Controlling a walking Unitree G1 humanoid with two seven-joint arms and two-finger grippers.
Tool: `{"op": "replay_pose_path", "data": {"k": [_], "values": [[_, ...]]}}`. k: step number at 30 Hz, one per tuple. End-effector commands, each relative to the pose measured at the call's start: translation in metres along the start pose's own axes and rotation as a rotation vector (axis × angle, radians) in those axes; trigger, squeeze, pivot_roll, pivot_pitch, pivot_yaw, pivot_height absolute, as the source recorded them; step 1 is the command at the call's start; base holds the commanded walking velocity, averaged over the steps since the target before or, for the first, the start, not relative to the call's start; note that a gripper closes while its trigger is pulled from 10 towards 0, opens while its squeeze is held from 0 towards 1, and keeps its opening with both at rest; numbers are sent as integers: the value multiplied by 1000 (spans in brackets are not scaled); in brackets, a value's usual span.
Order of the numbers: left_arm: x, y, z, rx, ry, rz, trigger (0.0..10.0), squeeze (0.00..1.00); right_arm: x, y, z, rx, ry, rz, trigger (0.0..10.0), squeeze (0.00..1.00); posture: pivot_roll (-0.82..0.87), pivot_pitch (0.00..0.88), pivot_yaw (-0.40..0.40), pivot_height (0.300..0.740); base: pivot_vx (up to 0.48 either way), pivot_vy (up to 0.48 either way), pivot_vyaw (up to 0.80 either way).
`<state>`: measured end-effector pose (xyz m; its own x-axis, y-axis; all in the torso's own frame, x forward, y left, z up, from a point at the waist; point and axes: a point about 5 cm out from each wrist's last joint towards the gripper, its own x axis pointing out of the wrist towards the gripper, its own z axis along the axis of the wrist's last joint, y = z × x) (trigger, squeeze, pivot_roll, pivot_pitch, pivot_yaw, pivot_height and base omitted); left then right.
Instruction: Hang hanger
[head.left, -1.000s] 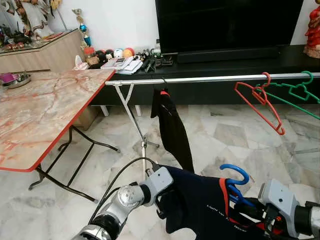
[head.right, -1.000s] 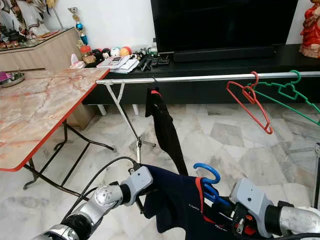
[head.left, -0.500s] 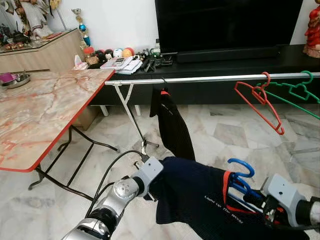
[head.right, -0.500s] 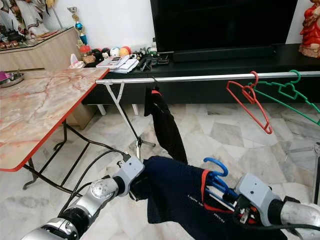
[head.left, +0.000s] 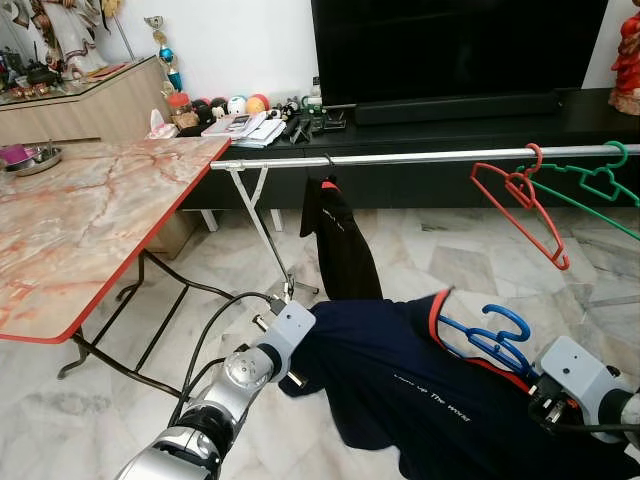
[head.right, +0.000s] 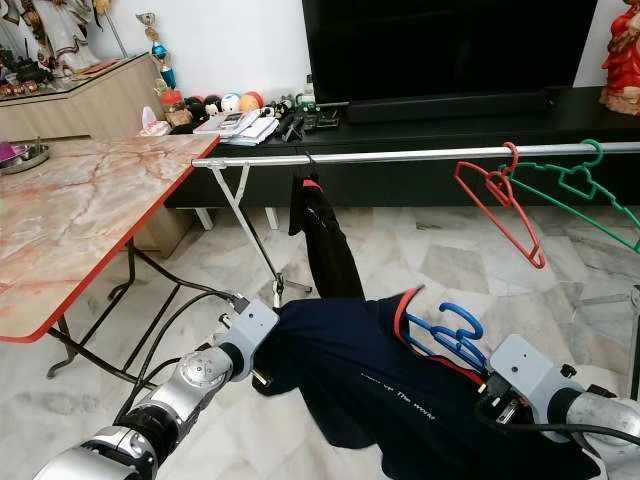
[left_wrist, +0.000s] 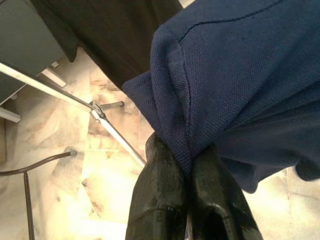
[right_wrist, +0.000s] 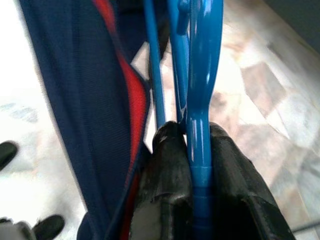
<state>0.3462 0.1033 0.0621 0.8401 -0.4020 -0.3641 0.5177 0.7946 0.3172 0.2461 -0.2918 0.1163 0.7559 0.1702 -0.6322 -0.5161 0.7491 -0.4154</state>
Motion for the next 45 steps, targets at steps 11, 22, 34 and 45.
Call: {"op": "replay_pose_path", "data": {"k": [11, 22, 34, 45], "values": [[-6, -4, -19, 102, 143, -184, 0, 0, 3, -28, -3, 119, 28, -266, 10000, 0, -73, 0, 136, 740, 0, 0, 0], [-18, -51, -16, 208, 95, -699, 0, 0, 9, -28, 25, 182, -164, -246, 10000, 0, -68, 0, 127, 740, 0, 0, 0], [-36, -68, 1, 174, -37, -954, 0, 0, 15, -33, 26, 188, -148, -285, 10000, 0, -68, 0, 122, 740, 0, 0, 0], [-16, -36, 2, 320, 19, -565, 10000, 0, 15, 3, 14, -15, -65, 58, 10000, 0, -67, 0, 116, 740, 0, 0, 0]]}}
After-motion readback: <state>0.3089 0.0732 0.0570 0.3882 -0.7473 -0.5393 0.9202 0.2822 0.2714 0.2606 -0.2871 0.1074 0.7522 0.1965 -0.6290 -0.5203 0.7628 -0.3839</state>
